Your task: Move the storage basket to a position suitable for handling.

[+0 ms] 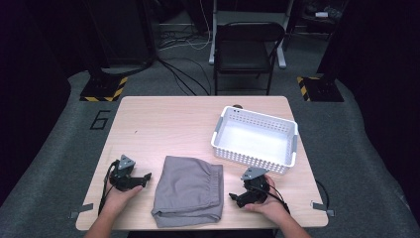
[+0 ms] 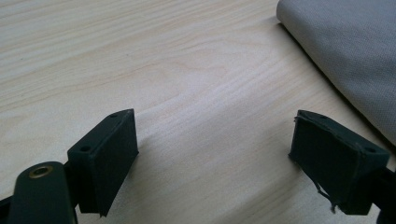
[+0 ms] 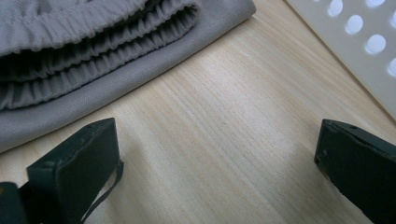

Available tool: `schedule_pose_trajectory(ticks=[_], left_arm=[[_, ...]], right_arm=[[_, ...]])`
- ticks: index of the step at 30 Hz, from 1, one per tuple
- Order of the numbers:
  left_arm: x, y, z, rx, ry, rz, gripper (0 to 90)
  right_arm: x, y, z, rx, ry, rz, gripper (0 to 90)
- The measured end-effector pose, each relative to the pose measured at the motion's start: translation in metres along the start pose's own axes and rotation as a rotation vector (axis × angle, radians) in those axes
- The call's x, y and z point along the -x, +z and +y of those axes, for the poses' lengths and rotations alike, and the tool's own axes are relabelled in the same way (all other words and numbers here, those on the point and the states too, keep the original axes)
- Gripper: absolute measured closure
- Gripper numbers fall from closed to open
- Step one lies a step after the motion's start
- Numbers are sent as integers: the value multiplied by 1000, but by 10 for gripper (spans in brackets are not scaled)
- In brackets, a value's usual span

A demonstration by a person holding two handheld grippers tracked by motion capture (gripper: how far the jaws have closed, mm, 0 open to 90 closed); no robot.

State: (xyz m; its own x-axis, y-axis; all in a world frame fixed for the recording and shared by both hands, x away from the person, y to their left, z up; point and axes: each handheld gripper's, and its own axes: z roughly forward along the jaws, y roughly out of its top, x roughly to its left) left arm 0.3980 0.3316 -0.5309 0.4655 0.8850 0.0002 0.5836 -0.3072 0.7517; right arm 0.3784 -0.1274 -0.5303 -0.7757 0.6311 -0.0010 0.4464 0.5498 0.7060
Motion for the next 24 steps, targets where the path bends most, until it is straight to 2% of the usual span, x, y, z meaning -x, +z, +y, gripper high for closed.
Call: schedule_pose_trajectory(ticks=[4, 8, 11, 16, 24], left_arm=[[1, -1, 1, -17, 2, -6, 143], [1, 0, 1, -11, 2, -4, 143], [1, 0, 1, -11, 2, -4, 143], [1, 0, 1, -11, 1, -3, 143], [2, 0, 1, -11, -1, 1, 144]], right_arm=[[0, 0, 0, 0, 0, 0, 0], [1, 0, 0, 4, -11, 3, 0], [0, 0, 0, 6, 3, 3, 11], [1, -1, 0, 11, -10, -1, 17], [0, 0, 0, 11, -1, 3, 16]])
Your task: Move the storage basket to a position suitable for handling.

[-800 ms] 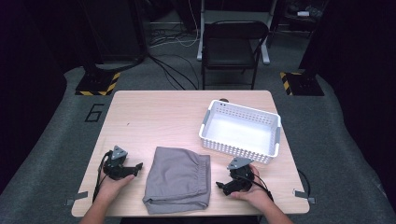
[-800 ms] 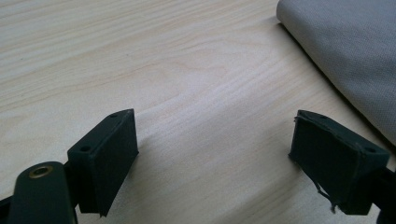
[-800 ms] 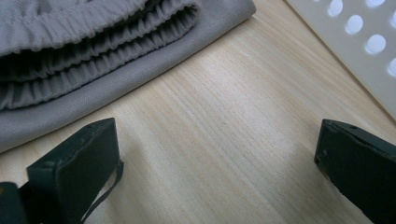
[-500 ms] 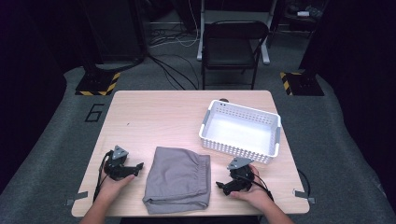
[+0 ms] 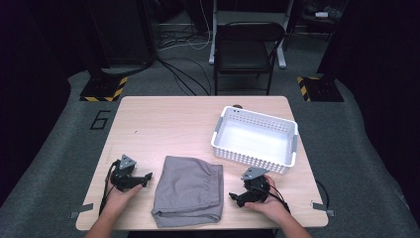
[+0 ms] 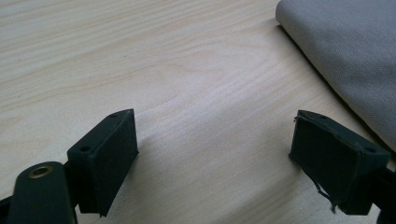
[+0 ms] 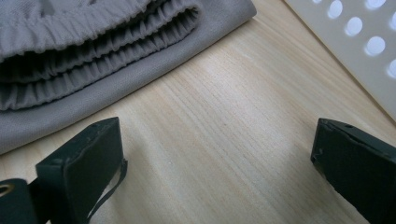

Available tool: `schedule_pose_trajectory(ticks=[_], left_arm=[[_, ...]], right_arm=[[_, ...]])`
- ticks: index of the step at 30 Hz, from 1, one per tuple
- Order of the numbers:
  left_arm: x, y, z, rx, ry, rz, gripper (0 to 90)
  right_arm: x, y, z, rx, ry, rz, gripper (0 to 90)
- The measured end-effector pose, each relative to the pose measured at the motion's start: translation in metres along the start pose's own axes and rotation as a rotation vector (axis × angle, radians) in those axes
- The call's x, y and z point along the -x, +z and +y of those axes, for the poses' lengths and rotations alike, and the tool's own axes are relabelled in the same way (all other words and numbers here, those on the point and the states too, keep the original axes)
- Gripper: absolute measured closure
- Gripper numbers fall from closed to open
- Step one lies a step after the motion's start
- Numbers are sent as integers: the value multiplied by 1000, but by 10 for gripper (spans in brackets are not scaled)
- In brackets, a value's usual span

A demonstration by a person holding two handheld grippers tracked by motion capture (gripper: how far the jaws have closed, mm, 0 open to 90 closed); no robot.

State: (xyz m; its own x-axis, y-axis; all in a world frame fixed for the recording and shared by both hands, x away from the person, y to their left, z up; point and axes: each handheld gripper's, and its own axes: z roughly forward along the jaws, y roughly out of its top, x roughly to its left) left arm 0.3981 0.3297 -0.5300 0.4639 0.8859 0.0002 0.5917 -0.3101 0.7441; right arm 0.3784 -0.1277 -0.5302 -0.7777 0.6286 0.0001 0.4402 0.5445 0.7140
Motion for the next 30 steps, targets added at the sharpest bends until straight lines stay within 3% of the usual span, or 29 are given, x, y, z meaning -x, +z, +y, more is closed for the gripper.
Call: schedule_pose_trajectory(ticks=[8, 11, 15, 18, 30], left_arm=[[0, 1, 0, 10, 4, 0, 142], [0, 1, 0, 13, 2, 4, 145], [0, 0, 1, -1, 1, 0, 147], [1, 1, 0, 10, -8, 14, 149], [1, 1, 1, -4, -10, 9, 149]], right_arm=[[0, -1, -1, 7, 3, -7, 58], [2, -5, 0, 17, 35, -21, 170], [4, -7, 1, -2, 27, -19, 236], [4, -10, 4, -18, 32, -20, 370], [0, -21, 13, -13, 57, -43, 395]])
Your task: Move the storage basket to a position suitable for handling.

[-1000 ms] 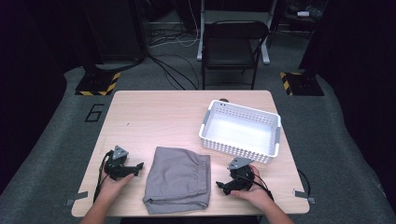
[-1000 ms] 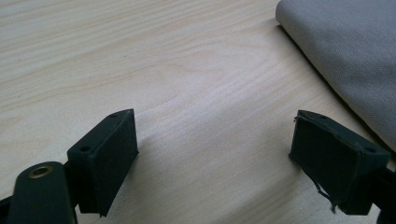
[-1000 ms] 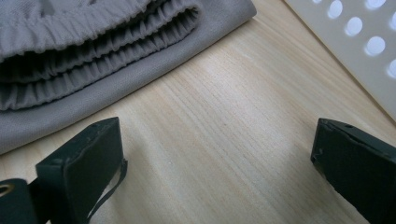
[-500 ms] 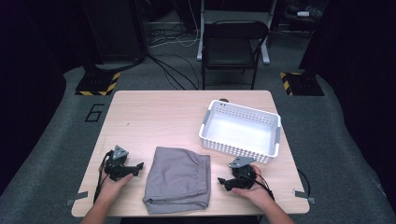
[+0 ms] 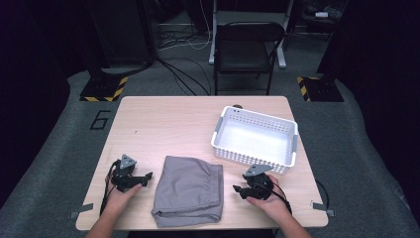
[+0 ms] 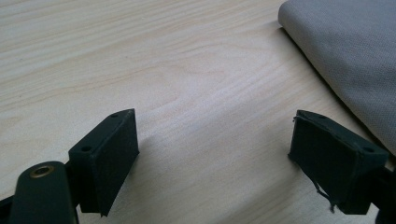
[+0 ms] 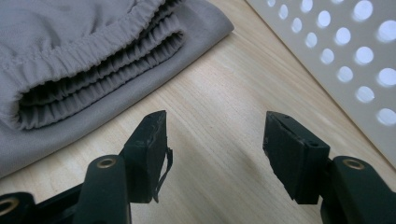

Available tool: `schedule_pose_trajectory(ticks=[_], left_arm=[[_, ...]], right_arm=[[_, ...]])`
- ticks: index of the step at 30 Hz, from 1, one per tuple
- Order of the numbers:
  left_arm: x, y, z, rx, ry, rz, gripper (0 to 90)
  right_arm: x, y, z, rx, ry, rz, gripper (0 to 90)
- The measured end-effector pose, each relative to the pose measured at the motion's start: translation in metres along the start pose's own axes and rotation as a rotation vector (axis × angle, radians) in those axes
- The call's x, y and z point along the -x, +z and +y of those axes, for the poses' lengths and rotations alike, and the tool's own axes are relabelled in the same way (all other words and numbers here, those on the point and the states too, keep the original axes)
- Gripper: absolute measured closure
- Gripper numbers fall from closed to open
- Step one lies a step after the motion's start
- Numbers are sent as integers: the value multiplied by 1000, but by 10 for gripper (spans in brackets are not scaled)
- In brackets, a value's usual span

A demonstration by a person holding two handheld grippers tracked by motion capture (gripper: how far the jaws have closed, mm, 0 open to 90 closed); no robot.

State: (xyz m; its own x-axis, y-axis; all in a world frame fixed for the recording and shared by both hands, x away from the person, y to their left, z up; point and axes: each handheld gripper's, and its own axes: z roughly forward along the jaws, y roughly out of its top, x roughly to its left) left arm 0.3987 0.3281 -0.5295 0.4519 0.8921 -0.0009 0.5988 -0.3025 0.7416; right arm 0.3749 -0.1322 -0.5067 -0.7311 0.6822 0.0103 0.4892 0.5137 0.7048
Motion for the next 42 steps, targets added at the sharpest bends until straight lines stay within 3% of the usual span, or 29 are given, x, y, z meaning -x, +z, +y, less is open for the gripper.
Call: schedule_pose_trajectory(ticks=[6, 8, 9, 23, 35, 42], left_arm=[[0, 0, 0, 4, -2, 1, 149], [0, 0, 0, 4, -1, 0, 149], [0, 0, 0, 4, -1, 1, 149], [0, 1, 0, 4, 0, 1, 149], [0, 1, 0, 6, -3, 2, 149], [0, 1, 0, 3, 0, 1, 149]], right_arm=[[-1, -8, 4, -5, 24, -15, 400], [0, -11, 5, -1, 8, -16, 400], [-2, -12, 5, 2, 30, -19, 400], [-4, -27, 11, 1, 17, -33, 407], [-2, -41, 14, 11, 43, -75, 409], [3, -55, 19, 11, 63, -125, 415]])
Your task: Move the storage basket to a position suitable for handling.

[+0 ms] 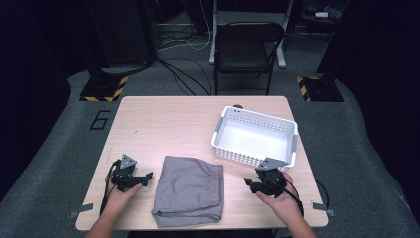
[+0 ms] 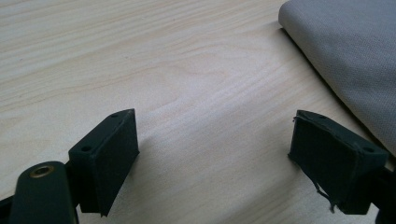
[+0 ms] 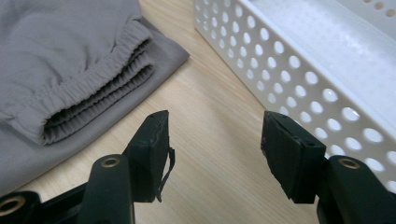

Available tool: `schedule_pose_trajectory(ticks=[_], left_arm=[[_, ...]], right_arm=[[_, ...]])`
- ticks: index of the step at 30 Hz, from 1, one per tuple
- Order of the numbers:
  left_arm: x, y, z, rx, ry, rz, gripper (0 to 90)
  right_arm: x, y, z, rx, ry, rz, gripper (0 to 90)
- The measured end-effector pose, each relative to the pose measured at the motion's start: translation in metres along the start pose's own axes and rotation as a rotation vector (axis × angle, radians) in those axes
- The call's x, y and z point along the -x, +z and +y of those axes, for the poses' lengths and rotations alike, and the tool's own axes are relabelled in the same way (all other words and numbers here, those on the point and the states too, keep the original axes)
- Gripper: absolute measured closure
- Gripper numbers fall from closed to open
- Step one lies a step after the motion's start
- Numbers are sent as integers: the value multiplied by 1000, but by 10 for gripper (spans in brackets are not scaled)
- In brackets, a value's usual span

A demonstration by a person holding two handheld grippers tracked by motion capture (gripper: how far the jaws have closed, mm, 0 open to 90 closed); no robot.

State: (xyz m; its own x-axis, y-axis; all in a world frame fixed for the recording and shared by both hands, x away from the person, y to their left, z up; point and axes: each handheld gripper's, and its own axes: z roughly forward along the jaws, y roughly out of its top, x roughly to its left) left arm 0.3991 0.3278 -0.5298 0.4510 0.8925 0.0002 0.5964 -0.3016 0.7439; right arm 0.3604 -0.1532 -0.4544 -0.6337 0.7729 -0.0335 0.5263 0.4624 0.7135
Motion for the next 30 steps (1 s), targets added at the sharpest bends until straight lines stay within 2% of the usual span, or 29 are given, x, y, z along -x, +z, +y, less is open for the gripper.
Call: schedule_pose_trajectory(ticks=[1, 2, 5, 6, 8, 13, 16, 17, 19, 23, 24, 27, 30], left_arm=[[0, 0, 0, 0, 0, 0, 149], [0, 0, 0, 1, -1, 0, 149], [0, 0, 0, 0, -1, 0, 149], [0, 0, 0, 2, -1, 3, 149], [1, 1, 0, 12, -4, 7, 149], [1, 1, 0, 14, -6, 8, 149], [1, 1, 0, 13, -4, 8, 149], [1, 1, 0, 14, -4, 8, 149], [0, 0, 0, 4, -2, 3, 149], [1, 1, 0, 16, -8, 9, 149], [1, 1, 0, 14, -7, 6, 149], [1, 1, -1, 13, -3, 5, 147], [0, 0, 0, -1, 12, -9, 144]], right_arm=[[0, 0, 0, 0, 0, 0, 415], [2, -3, 2, 2, 22, -4, 415], [7, -6, 2, 7, 5, -5, 415], [11, -7, 4, 10, 35, 6, 415], [15, -9, 7, 19, 60, 12, 415], [23, -11, 21, 39, 62, -2, 415], [28, -9, 29, 28, 60, -2, 415], [32, -7, 35, 29, 76, -2, 415], [36, -5, 40, 28, 80, -4, 416], [40, -2, 49, 28, 77, -16, 415], [42, -1, 54, 28, 98, -28, 416], [46, -1, 57, 36, 90, -33, 416], [49, 1, 61, 49, 107, -36, 415]])
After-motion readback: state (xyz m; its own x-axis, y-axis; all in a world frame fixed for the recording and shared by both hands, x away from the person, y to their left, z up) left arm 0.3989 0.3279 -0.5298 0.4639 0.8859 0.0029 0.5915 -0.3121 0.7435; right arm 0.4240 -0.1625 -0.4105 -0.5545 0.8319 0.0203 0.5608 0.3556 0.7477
